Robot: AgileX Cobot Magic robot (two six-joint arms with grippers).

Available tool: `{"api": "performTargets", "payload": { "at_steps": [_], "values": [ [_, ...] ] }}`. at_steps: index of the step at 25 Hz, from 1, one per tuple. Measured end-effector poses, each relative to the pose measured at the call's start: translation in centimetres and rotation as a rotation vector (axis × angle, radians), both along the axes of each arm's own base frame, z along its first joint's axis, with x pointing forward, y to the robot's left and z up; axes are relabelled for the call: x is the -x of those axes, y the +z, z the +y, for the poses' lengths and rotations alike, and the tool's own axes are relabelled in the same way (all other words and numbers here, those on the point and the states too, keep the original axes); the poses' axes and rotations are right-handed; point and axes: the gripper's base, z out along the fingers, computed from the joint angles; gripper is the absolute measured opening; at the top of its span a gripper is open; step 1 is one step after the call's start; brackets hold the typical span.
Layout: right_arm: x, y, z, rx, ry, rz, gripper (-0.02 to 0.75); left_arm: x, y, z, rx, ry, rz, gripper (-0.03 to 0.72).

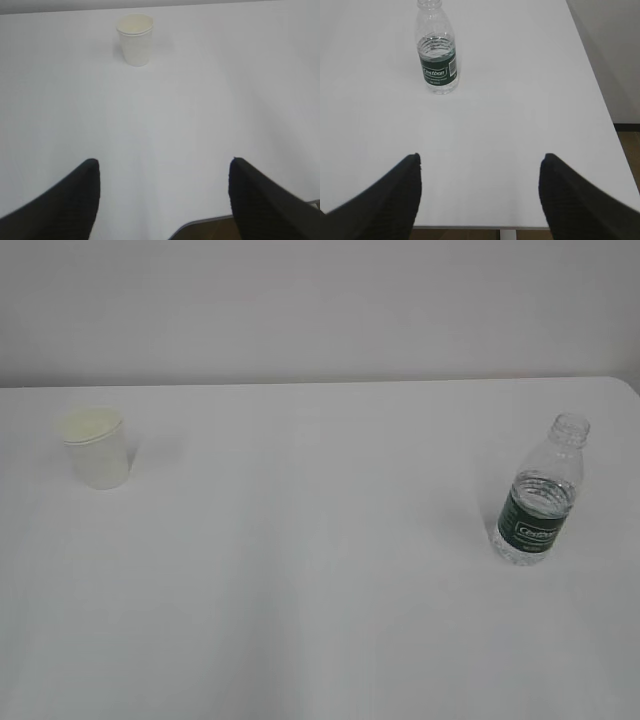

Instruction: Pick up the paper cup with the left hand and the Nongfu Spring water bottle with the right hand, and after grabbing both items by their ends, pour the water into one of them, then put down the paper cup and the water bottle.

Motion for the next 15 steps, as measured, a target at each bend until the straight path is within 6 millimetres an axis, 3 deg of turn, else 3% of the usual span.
{"api": "performTargets", "payload": {
  "at_steps": [15],
  "values": [
    [0.00, 0.00, 0.00, 0.000, 0.000, 0.000, 0.554, 0.00, 0.00, 0.00, 0.000, 0.000, 0.000, 0.576]
  ]
}}
